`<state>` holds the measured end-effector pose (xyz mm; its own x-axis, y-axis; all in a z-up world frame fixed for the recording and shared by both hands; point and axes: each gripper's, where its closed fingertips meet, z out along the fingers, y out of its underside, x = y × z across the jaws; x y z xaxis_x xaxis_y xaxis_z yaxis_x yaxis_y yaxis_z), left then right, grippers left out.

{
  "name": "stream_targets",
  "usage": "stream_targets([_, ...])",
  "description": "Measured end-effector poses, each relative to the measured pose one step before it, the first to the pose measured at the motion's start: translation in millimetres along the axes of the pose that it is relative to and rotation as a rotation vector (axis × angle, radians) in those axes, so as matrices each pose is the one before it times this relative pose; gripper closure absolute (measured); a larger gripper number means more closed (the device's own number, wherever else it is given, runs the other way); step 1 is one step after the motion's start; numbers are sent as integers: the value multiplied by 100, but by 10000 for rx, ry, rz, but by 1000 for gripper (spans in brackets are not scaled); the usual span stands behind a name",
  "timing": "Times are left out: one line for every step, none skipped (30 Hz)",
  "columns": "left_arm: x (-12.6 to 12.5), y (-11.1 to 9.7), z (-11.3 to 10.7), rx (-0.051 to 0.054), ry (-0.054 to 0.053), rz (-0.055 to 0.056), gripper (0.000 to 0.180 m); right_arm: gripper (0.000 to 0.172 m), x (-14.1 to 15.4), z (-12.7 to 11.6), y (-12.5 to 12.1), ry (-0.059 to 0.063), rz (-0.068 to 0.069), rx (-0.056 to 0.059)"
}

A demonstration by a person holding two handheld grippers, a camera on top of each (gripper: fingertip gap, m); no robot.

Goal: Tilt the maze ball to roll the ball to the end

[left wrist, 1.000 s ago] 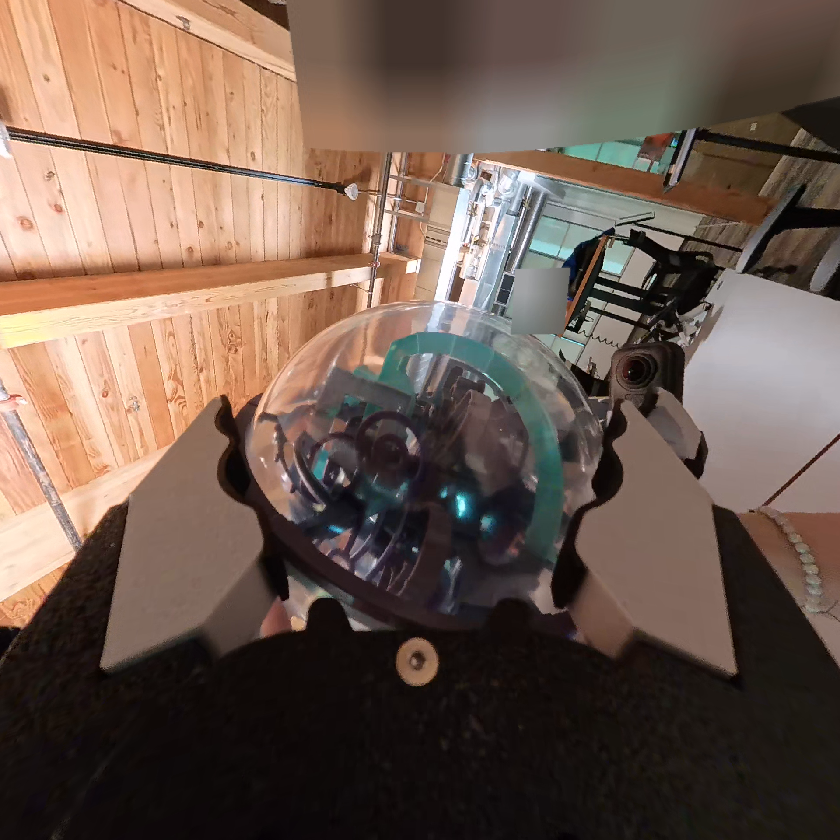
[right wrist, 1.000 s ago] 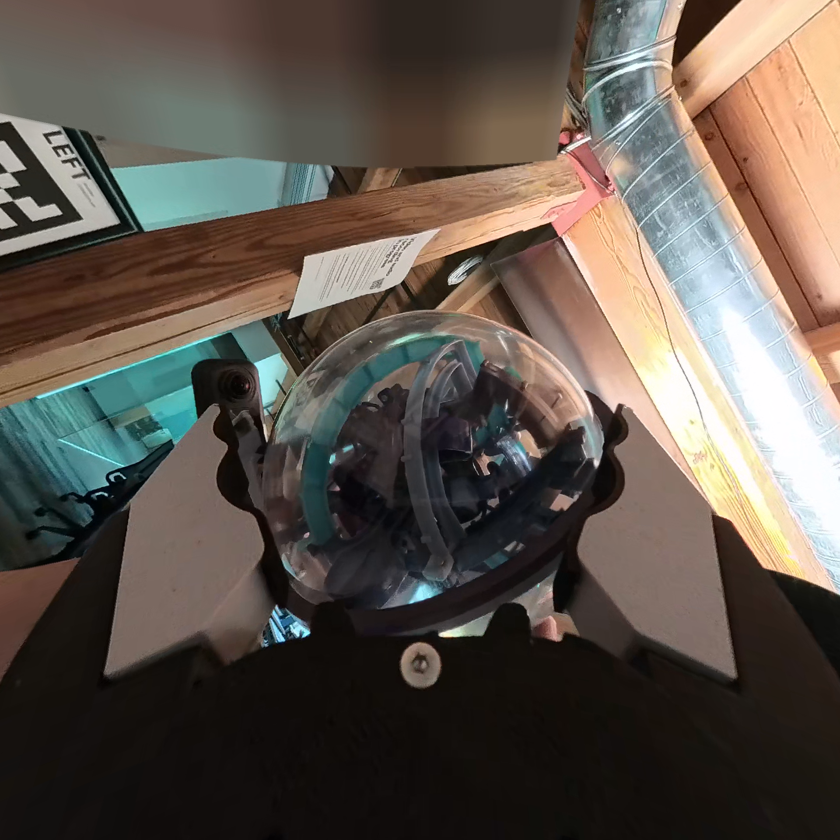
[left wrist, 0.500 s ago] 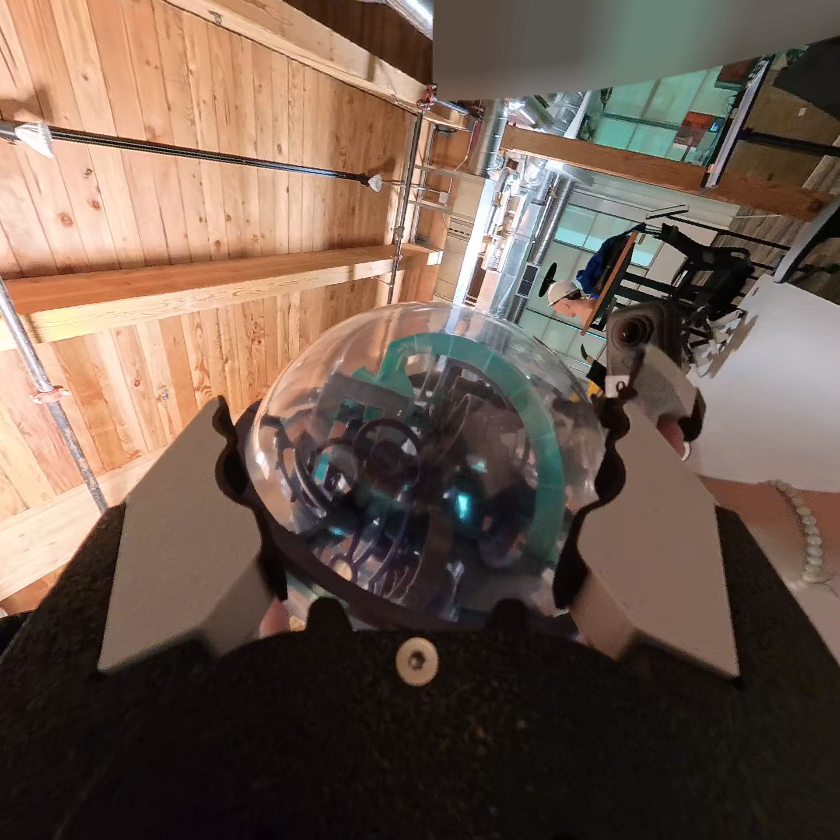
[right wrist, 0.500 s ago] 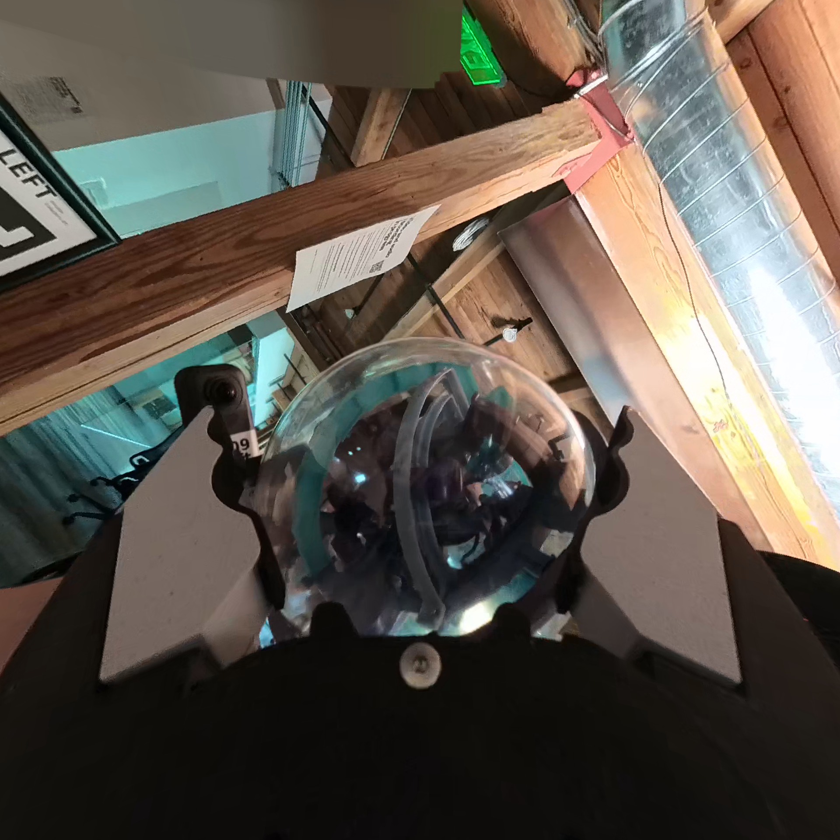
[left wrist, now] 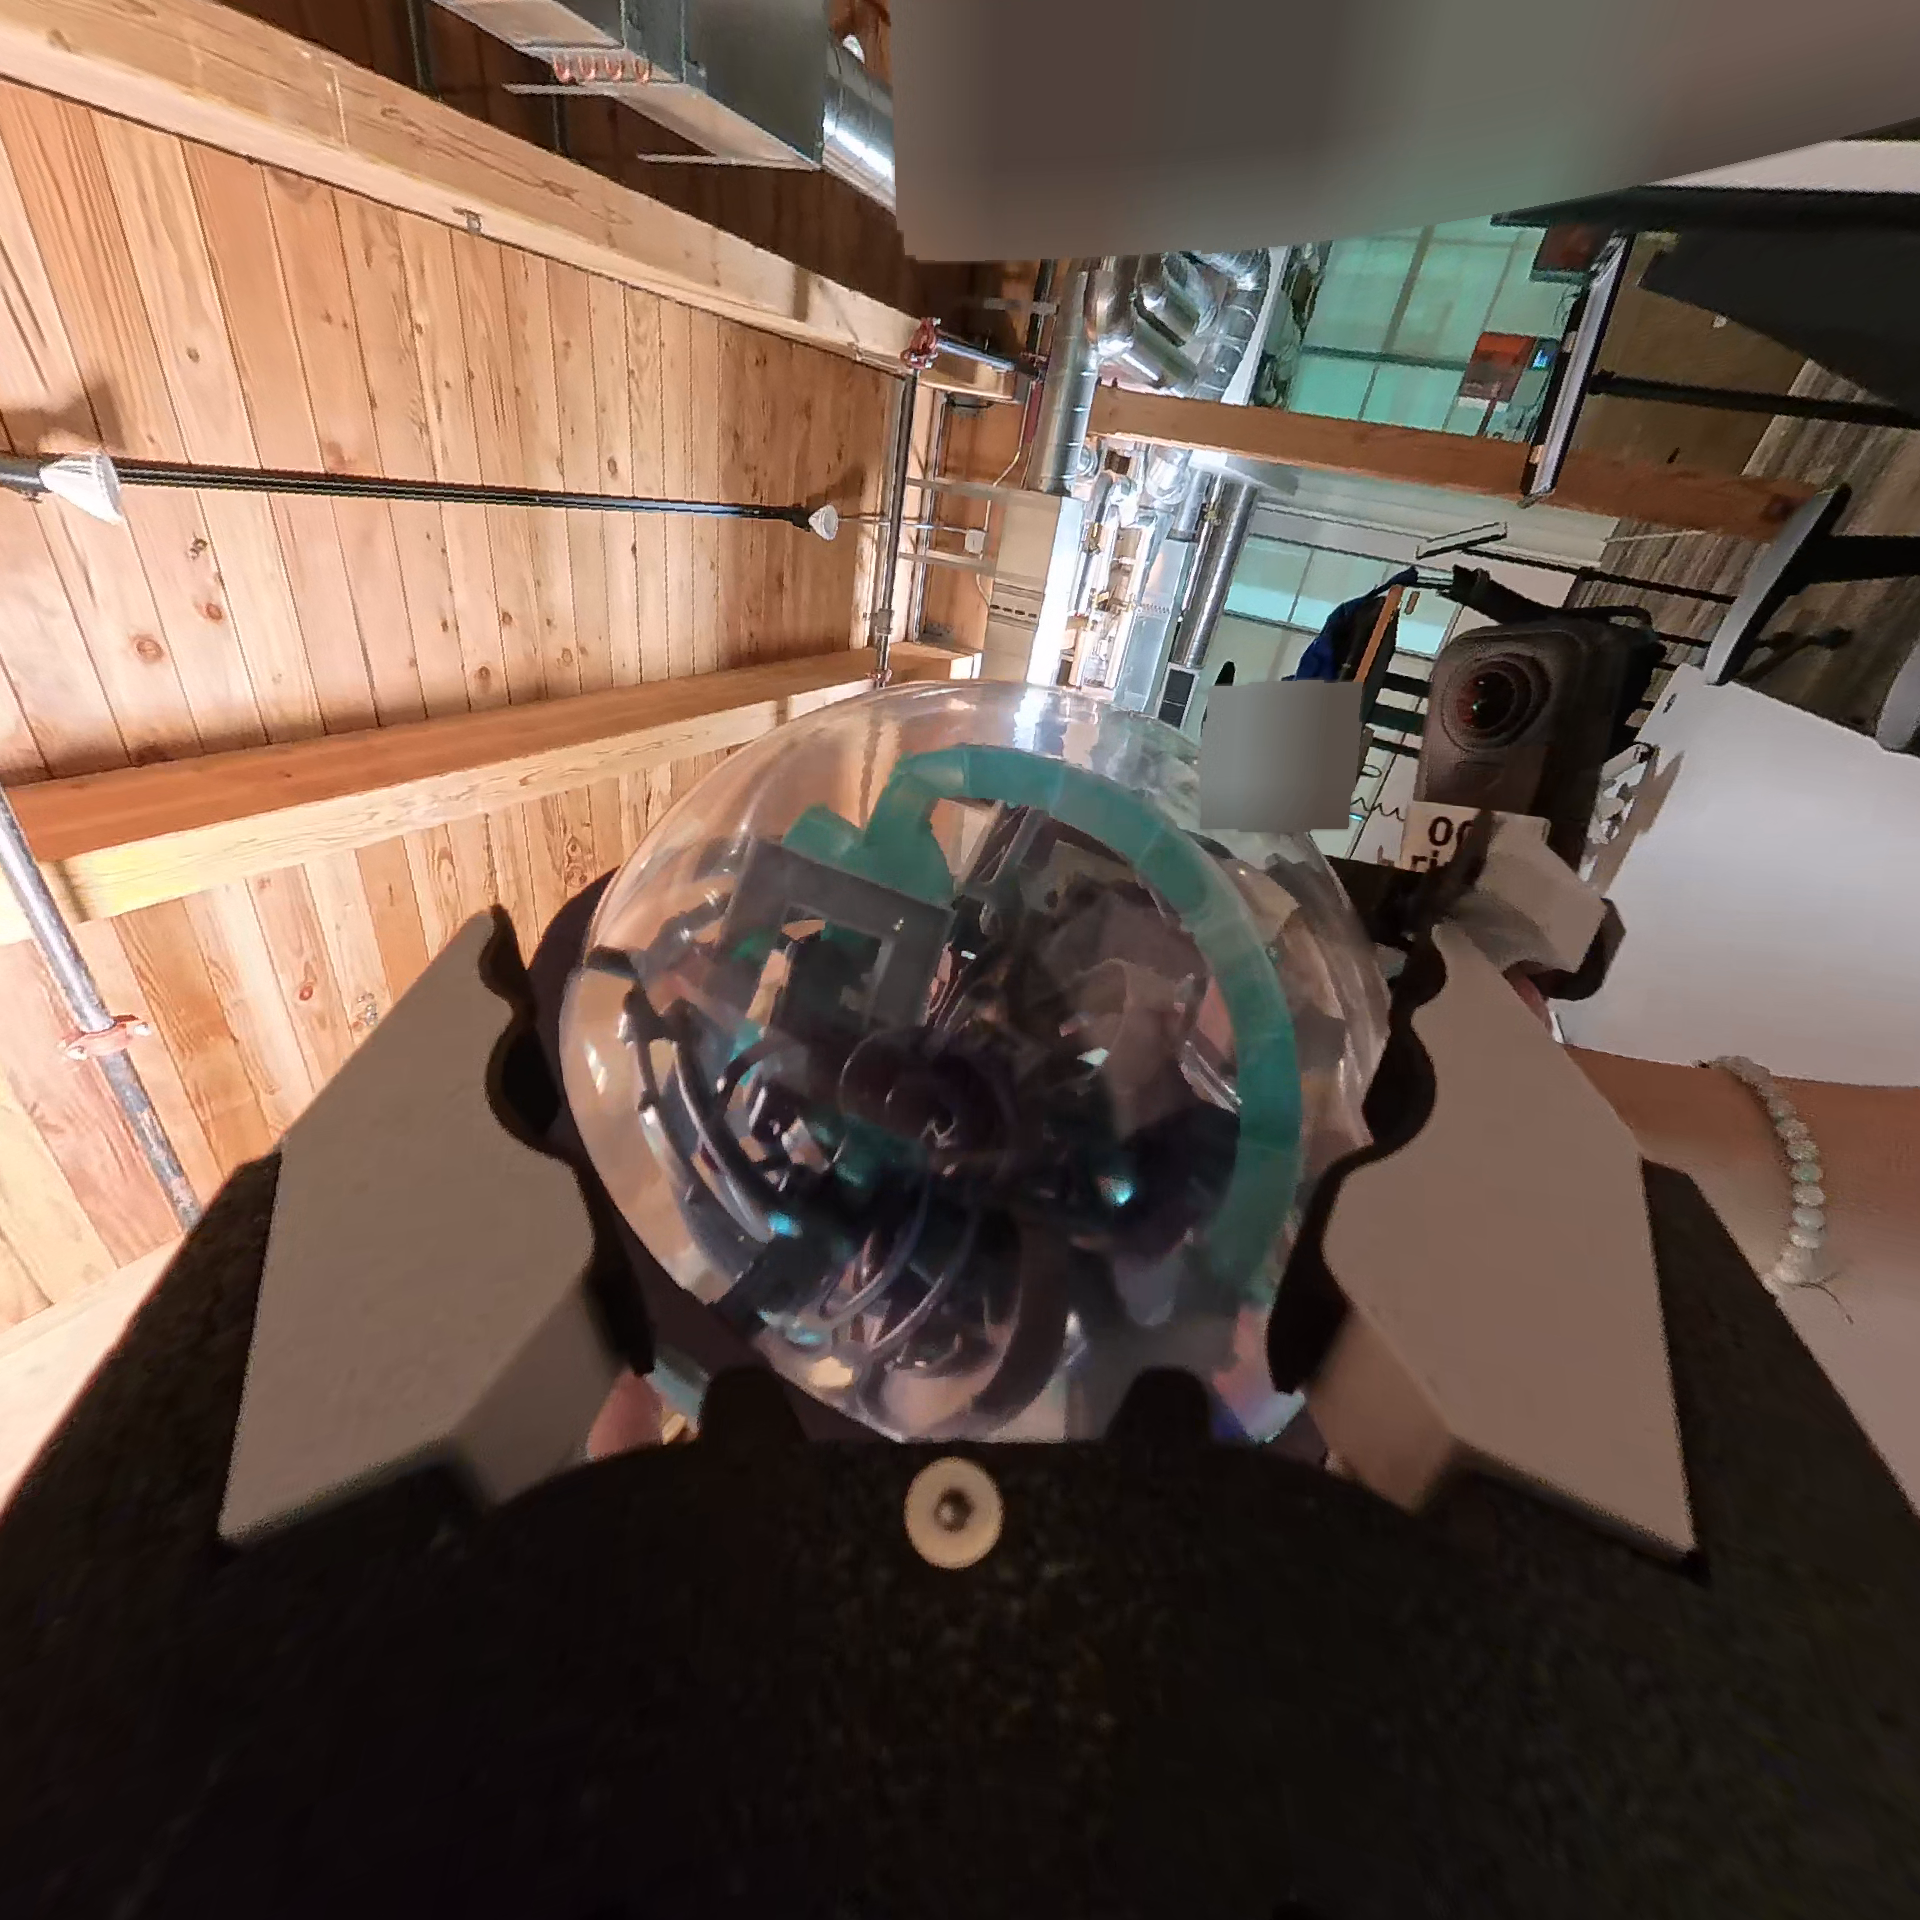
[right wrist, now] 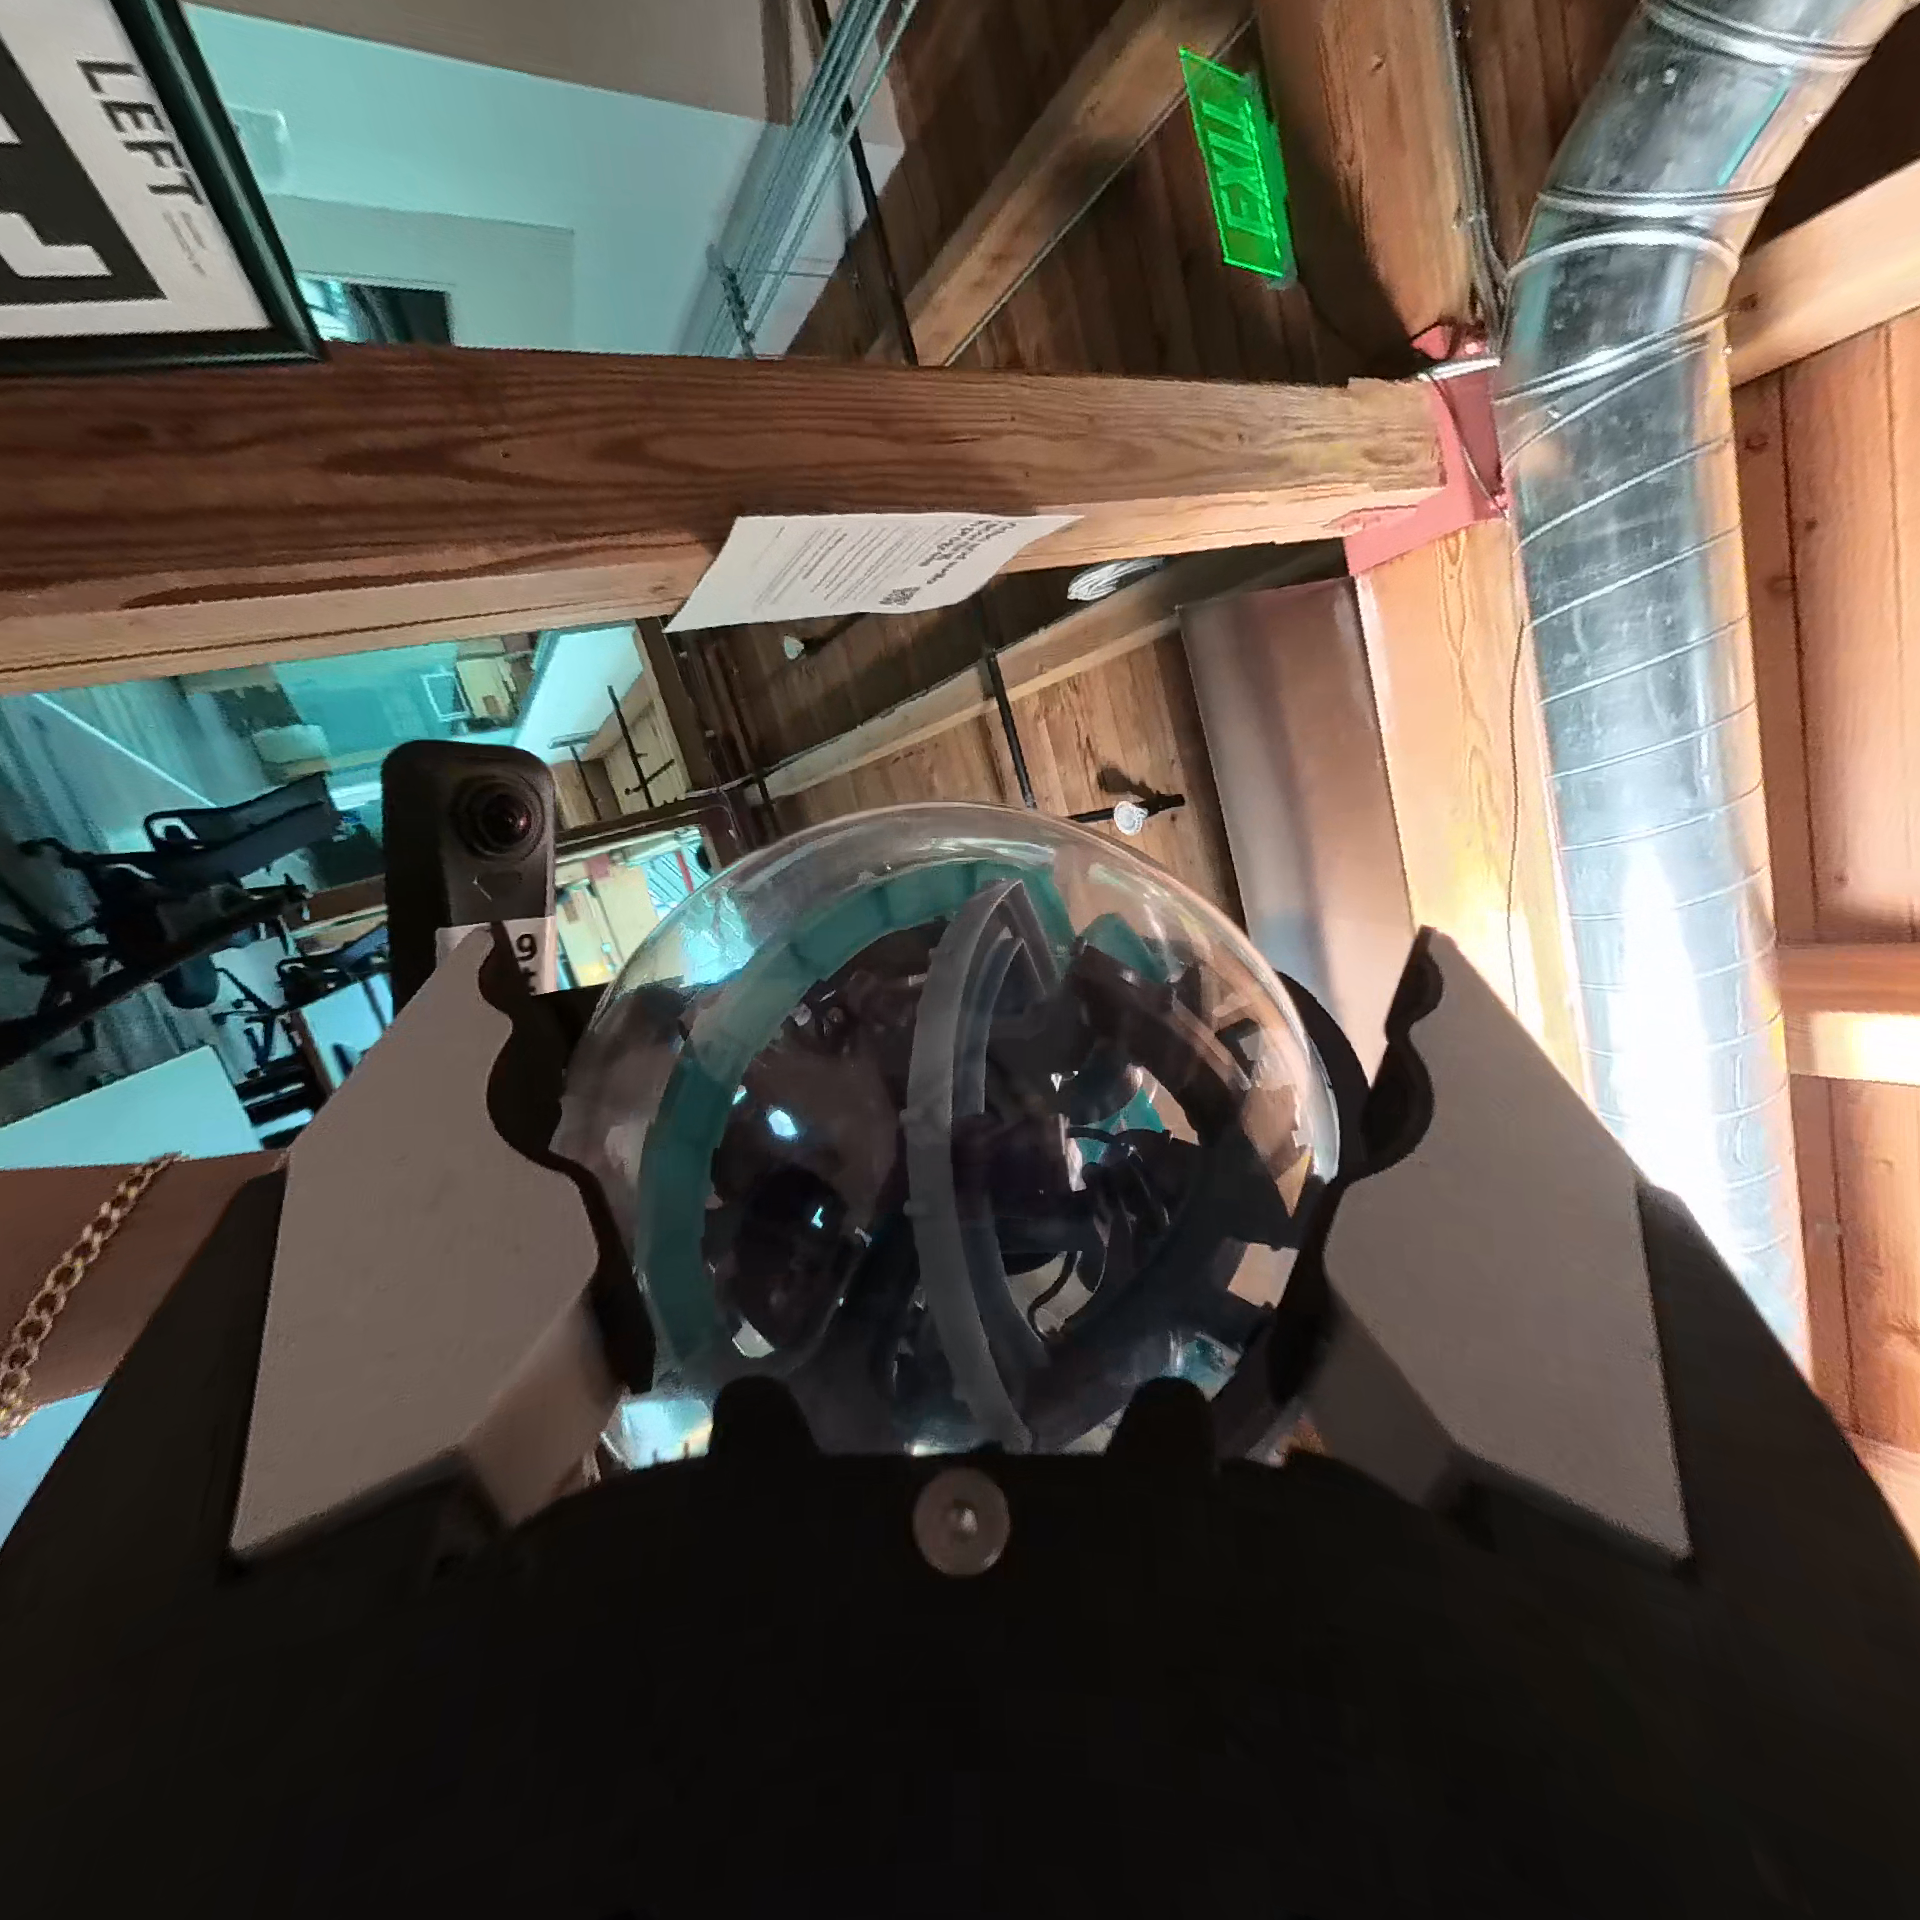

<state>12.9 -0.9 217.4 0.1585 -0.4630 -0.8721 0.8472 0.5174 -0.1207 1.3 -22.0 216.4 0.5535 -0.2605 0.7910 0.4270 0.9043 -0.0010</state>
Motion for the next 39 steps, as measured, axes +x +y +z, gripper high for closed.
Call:
stream_targets([-104,-77,38,13,-34,-49,26,16,56,120,-75,153,-28,-39])
stream_targets([-45,-95,-23,59,-11,-22,26,16,-72,71,-110,97,-75,4])
stream_targets([9,-116,-57,72,9,-27,26,15,-157,16,-109,48,-63,27])
stream_targets([38,-60,-72,36,23,-50,26,15,-93,-40,-106,59,-7,55])
stream_targets([55,8,-41,-17,28,-42,26,15,-63,-92,-40,90,43,68])
stream_targets([107,32,-23,-50,51,15,26,15,-54,-140,62,109,10,67])
stream_targets([155,53,10,-76,84,88,27,15,-55,-208,200,105,-37,62])
stream_targets([185,139,51,-144,127,131,27,15,24,-293,55,105,99,206])
stream_targets([159,203,117,-202,135,129,27,15,147,-311,218,127,211,154])
stream_targets([88,271,173,-231,124,108,27,14,266,-285,246,149,247,141])
stream_targets([-4,239,208,-205,109,116,28,14,297,-214,193,129,153,129])
stream_targets([-47,171,230,-154,124,112,28,15,257,-122,100,91,56,123])
stream_targets([-101,57,243,-94,122,75,28,15,265,-9,-45,101,-5,129])
stream_targets([-137,-56,248,-43,134,41,28,15,240,48,-149,127,-43,142])
stream_targets([-130,-127,228,-17,164,58,28,14,192,72,-188,132,-78,143])
stream_targets([-85,-130,224,-47,206,89,28,14,146,46,-155,134,-87,133])
stream_targets([-78,-90,236,-113,220,92,28,14,165,9,-91,151,-17,130])
stream_targets([-40,-30,242,-184,221,107,28,14,203,-55,-26,149,44,135])
stream_targets([-16,49,269,-247,209,129,27,14,239,-104,37,144,107,124])
stream_targets([-26,92,289,-275,176,123,27,15,296,-134,72,155,162,121])
stream_targets([-15,99,305,-266,148,84,28,15,315,-156,17,167,170,143])
stream_targets([-15,60,313,-230,127,39,28,15,304,-130,-79,159,134,171])
stream_targets([-19,9,282,-177,108,32,28,15,245,-82,-131,126,84,171])
stream_targets([-34,-65,219,-116,89,63,28,15,168,-19,-149,78,36,150])
stream_targets([-63,-118,156,-75,73,85,28,14,120,50,-131,41,10,119])
stream_targets([-81,-131,120,-64,68,83,28,14,76,72,-126,23,3,104])
stream_targets([-60,-129,113,-69,61,95,27,14,75,78,-132,9,-3,110])
stream_targets([-67,-137,106,-78,52,112,27,14,66,79,-119,-11,2,97])
stream_targets([-75,-146,108,-72,44,104,27,14,69,101,-142,-16,-6,86])
stream_targets([-78,-200,96,-36,41,89,27,14,38,130,-205,-13,-37,87])
stream_targets([-77,-241,97,6,37,84,27,14,24,136,-243,-15,-60,89])
stream_targets([-47,-280,72,33,27,81,27,14,14,131,-297,-11,-65,102])
stream_targets([-40,-318,81,45,8,73,27,15,-14,123,-321,-7,-53,114])
stream_targets([-7,-336,58,55,0,86,27,15,-60,127,-344,-32,-56,107])
stream_targets([19,-373,29,51,-1,126,27,14,-99,148,-304,-79,-73,69])
stream_targets([11,-376,-3,59,-9,149,27,14,-141,160,-305,-108,-94,54])
stream_targets([4,-398,-14,90,-21,138,27,15,-139,192,-327,-111,-116,55])
stream_targets([-43,-382,-22,101,-34,99,27,15,-114,218,-320,-104,-112,47])
stream_targets([-71,-360,-20,101,-38,85,27,15,-100,229,-296,-102,-106,41])
